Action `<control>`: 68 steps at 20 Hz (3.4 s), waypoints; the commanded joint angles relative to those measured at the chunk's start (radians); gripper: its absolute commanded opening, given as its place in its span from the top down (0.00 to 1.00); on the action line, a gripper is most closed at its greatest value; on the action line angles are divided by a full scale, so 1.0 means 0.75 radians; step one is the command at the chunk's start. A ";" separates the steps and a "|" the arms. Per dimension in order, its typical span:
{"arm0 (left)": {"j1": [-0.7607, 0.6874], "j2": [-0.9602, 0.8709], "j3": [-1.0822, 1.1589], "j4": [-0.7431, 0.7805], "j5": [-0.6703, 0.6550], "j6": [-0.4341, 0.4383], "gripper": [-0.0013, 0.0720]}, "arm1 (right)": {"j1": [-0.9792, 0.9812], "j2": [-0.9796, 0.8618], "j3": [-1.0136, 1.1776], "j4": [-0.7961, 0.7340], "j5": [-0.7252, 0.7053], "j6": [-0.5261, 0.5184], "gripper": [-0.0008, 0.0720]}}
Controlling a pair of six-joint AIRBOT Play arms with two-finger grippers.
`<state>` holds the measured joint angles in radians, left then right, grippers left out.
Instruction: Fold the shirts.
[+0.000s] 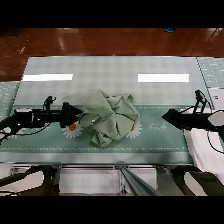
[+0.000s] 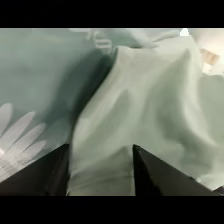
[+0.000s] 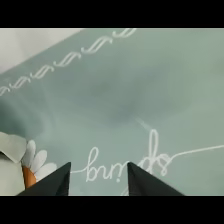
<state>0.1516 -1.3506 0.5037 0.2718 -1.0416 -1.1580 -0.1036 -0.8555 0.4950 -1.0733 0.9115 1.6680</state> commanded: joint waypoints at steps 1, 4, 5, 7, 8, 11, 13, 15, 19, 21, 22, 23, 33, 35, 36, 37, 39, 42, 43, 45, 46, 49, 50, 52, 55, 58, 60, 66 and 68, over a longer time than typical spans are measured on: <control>-0.037 -0.072 0.025 -0.154 0.002 0.112 0.62 | 0.112 -0.146 -0.008 0.113 -0.060 -0.027 0.42; -0.037 -0.072 0.096 -0.154 -0.042 0.198 0.96 | 0.169 -0.316 -0.008 0.366 -0.170 -0.174 0.42; -0.037 -0.073 0.121 -0.153 -0.064 0.208 0.96 | 0.170 -0.367 -0.007 0.482 -0.183 -0.249 0.42; -0.037 -0.073 0.158 -0.152 -0.068 0.208 0.96 | 0.176 -0.477 0.021 0.711 -0.166 -0.439 0.42; -0.037 -0.073 0.165 -0.153 -0.062 0.208 0.96 | 0.187 -0.534 0.049 0.798 -0.140 -0.518 0.42; -0.037 -0.073 0.168 -0.142 -0.058 0.207 0.96 | 0.237 -0.659 0.153 0.849 -0.091 -0.600 0.42; -0.037 -0.073 0.168 -0.128 -0.058 0.208 0.96 | 0.281 -0.714 0.219 0.849 -0.089 -0.612 0.42; -0.037 -0.073 0.168 -0.124 -0.057 0.208 0.96 | 0.338 -0.767 0.283 0.850 -0.087 -0.613 0.42; -0.034 -0.072 0.173 -0.124 -0.058 0.207 0.96 | 0.428 -0.818 0.390 0.849 -0.010 -0.676 0.88; -0.021 -0.067 0.223 -0.125 -0.091 0.204 0.96 | 0.414 -0.807 0.458 0.821 0.124 -0.729 0.96; -0.008 -0.064 0.275 -0.127 -0.136 0.200 0.96 | 0.393 -0.783 0.513 0.774 0.182 -0.717 0.96; 0.011 -0.053 0.352 -0.129 -0.197 0.188 0.96 | 0.364 -0.737 0.585 0.701 0.212 -0.672 0.96; 0.153 0.162 1.619 0.027 -0.260 -0.174 0.96 | 0.048 -0.236 1.853 0.108 0.391 -0.308 0.96; 0.163 0.214 1.853 0.253 -0.278 -0.242 0.96 | 0.048 -0.135 1.976 -0.012 0.405 -0.277 0.96; 0.164 0.247 1.932 0.364 -0.300 -0.271 0.96 | 0.048 -0.076 1.990 -0.046 0.406 -0.277 0.96; 0.164 0.287 1.990 0.464 -0.326 -0.285 0.96 | 0.048 -0.006 1.989 -0.092 0.412 -0.273 0.96; 0.164 0.407 2.031 0.641 -0.355 -0.294 0.96 | 0.048 0.110 1.989 -0.190 0.458 -0.261 0.96; 0.163 0.620 2.026 1.023 -0.376 -0.345 0.96 | 0.048 0.247 1.989 -0.416 0.557 -0.200 0.96; 0.157 0.676 2.026 1.148 -0.382 -0.374 0.96 | 0.048 0.277 1.989 -0.498 0.608 -0.180 0.96; 0.088 0.781 2.007 1.390 -0.384 -0.422 0.96 | 0.048 0.315 1.989 -0.671 0.763 -0.146 0.96; 0.026 0.826 1.974 1.478 -0.385 -0.431 0.96 | 0.048 0.318 1.989 -0.740 0.843 -0.138 0.96; -0.146 0.899 1.799 1.675 -0.465 -0.459 0.96 | 0.049 0.318 1.913 -0.805 1.004 -0.140 0.96; -0.175 0.905 1.719 1.729 -0.474 -0.476 0.96 | 0.049 0.318 1.850 -0.788 1.047 -0.139 0.96; -0.186 0.893 1.527 1.757 -0.454 -0.480 0.96 | 0.049 0.318 1.680 -0.729 1.100 -0.139 0.96; -0.186 0.804 1.237 1.755 -0.244 -0.523 0.96 | 0.049 0.317 1.291 -0.607 0.982 -0.139 0.96; -0.186 0.579 1.138 1.705 -0.059 -0.524 0.96 | 0.049 0.278 0.872 -0.472 0.747 -0.134 0.96; -0.186 0.392 1.138 1.663 0.030 -0.592 0.96 | 0.049 0.203 0.687 -0.418 0.571 -0.133 0.96; -0.186 -0.107 1.195 1.397 0.123 -0.653 0.96 | -0.072 -0.262 0.624 -0.297 0.152 -0.108 0.96; -0.186 -0.214 1.218 1.317 0.130 -0.653 0.96 | -0.138 -0.392 0.624 -0.200 0.064 -0.146 0.96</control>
<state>0.0124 -1.3777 1.3979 1.3705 -0.9684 -1.6379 -0.1509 -1.0111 0.9829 -1.3266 1.1053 1.5822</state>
